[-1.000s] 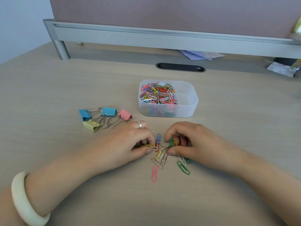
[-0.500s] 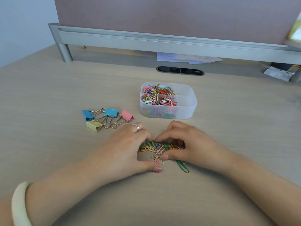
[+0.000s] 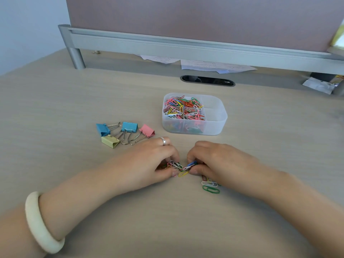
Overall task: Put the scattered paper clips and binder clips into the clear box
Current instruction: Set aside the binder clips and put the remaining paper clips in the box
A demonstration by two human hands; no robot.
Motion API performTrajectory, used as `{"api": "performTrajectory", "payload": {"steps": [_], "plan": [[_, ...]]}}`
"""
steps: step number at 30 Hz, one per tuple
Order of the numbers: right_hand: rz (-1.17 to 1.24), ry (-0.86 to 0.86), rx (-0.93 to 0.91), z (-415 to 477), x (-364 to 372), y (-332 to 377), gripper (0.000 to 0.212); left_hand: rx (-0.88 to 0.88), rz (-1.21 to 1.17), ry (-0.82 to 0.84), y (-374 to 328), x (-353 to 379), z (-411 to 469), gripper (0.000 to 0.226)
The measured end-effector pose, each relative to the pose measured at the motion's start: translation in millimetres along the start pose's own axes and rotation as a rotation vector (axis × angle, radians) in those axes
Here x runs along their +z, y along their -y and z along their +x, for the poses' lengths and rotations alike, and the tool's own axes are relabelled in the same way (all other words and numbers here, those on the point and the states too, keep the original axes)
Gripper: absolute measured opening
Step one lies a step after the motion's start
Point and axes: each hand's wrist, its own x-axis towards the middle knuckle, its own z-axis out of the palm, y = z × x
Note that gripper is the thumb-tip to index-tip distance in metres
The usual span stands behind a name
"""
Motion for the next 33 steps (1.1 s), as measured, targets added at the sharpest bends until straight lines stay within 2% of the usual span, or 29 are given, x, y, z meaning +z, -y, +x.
{"api": "performTrajectory", "payload": {"steps": [10,19,23,28,33], "plan": [[0.054,-0.056,0.015,-5.1,-4.1,-5.3,0.007,-0.055,-0.065,0.062,1.0,-1.7,4.5,0.010],[0.528,-0.155,0.124,-9.7,0.1,-17.1,0.009,-0.039,-0.134,-0.033,-4.2,0.1,0.7,0.006],[0.675,-0.224,0.154,-11.7,-5.6,-17.7,0.017,-0.021,-0.141,-0.066,-5.2,0.3,-1.8,0.006],[0.648,-0.423,0.189,9.4,-36.0,-26.2,0.019,-0.019,-0.177,-0.085,-6.7,2.6,-3.4,0.006],[0.396,-0.439,0.272,50.7,-48.8,-42.7,0.014,-0.005,-0.218,-0.093,-4.0,6.3,-2.7,0.010]]}}
